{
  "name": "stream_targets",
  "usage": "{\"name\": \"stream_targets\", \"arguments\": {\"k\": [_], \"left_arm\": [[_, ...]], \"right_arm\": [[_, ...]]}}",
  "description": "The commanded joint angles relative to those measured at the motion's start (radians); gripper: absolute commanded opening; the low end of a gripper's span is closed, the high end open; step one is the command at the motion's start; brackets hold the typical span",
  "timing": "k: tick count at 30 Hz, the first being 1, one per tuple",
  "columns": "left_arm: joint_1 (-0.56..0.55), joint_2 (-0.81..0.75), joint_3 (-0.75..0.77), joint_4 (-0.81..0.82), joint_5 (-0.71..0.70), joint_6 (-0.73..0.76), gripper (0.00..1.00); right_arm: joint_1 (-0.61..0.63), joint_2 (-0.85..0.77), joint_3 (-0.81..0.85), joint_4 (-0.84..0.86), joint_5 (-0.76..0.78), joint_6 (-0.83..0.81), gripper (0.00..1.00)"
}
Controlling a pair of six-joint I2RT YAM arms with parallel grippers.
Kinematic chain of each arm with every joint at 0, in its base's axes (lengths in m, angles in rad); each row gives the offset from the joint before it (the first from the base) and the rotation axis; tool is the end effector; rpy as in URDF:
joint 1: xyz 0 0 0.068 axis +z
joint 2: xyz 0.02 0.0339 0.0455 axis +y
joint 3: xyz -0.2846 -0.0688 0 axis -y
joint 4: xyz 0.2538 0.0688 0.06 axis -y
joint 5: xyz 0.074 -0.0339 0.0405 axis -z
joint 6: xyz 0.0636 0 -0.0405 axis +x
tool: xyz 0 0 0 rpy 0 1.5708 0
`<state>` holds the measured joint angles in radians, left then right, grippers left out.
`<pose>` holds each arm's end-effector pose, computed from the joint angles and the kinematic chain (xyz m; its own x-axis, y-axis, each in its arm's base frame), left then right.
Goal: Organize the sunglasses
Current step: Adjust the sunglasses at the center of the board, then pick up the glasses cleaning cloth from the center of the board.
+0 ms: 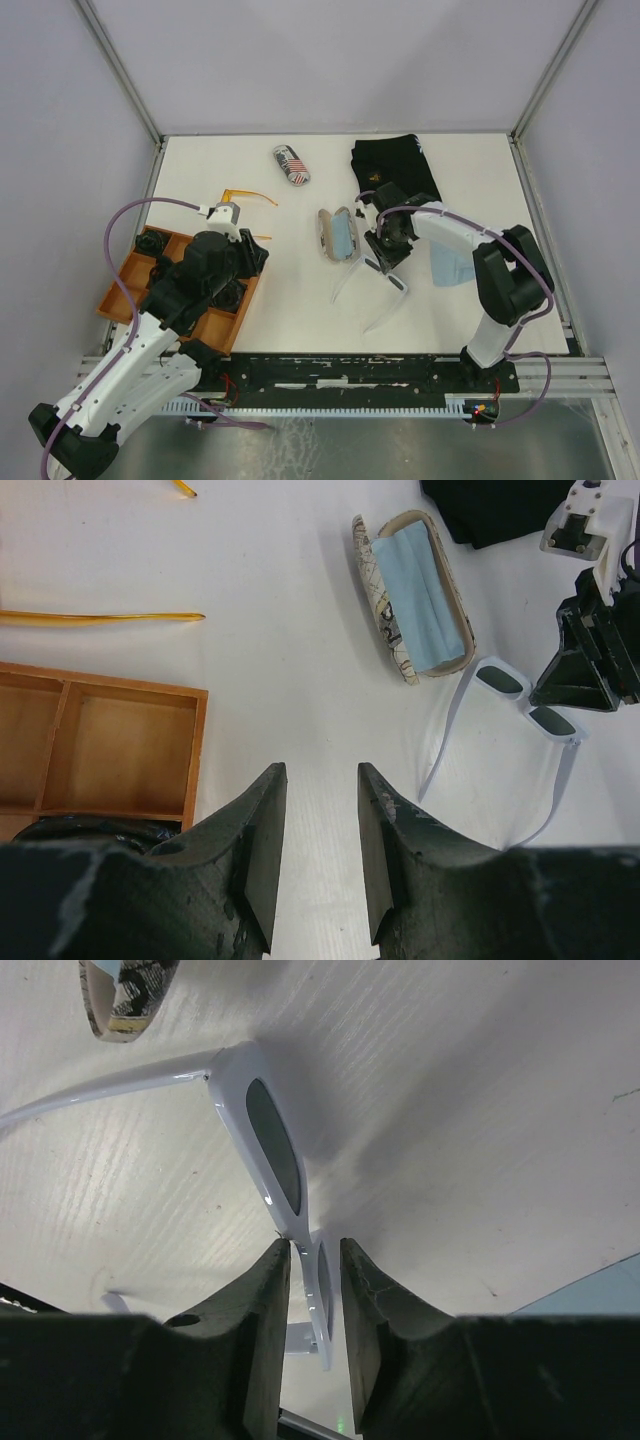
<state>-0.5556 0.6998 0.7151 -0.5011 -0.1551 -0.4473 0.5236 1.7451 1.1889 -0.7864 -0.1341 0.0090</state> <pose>0.1548 -0.0846 0.2968 -0.5329 -0.1722 -0.8285 0.1936 0.9283 -0.3175 0.2968 0.1812 0.1773 -0.8482 -0.4794 -0.2250 -0.5141 0.8475 0.1323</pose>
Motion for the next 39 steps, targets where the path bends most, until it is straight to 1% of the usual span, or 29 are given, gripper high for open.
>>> {"name": "stream_targets", "arguments": {"k": [1, 6, 14, 22, 24, 32, 35, 39], "left_arm": [[0.003, -0.005, 0.021, 0.026, 0.003, 0.041, 0.42], [0.003, -0.006, 0.021, 0.026, 0.001, 0.040, 0.42], [0.003, -0.004, 0.021, 0.026, 0.001, 0.041, 0.42], [0.003, -0.003, 0.020, 0.027, 0.000, 0.041, 0.42], [0.003, -0.003, 0.020, 0.027, 0.000, 0.041, 0.42], [0.003, 0.003, 0.020, 0.029, 0.010, 0.041, 0.42], [0.003, 0.006, 0.020, 0.030, 0.012, 0.041, 0.42], [0.003, 0.004, 0.019, 0.035, 0.017, 0.037, 0.42]], "right_arm": [[0.000, 0.009, 0.045, 0.018, -0.007, -0.020, 0.34], [0.000, 0.031, 0.050, 0.020, -0.009, -0.022, 0.30], [0.001, 0.048, 0.049, 0.028, -0.021, -0.020, 0.28], [0.000, 0.039, 0.047, 0.025, -0.022, -0.017, 0.17], [0.000, 0.030, 0.047, 0.017, -0.022, -0.015, 0.13], [0.002, -0.064, 0.011, -0.036, -0.059, -0.009, 0.01], [0.018, -0.116, -0.019, -0.042, -0.076, 0.009, 0.00], [0.041, -0.177, -0.063, -0.034, -0.045, 0.065, 0.00]]}}
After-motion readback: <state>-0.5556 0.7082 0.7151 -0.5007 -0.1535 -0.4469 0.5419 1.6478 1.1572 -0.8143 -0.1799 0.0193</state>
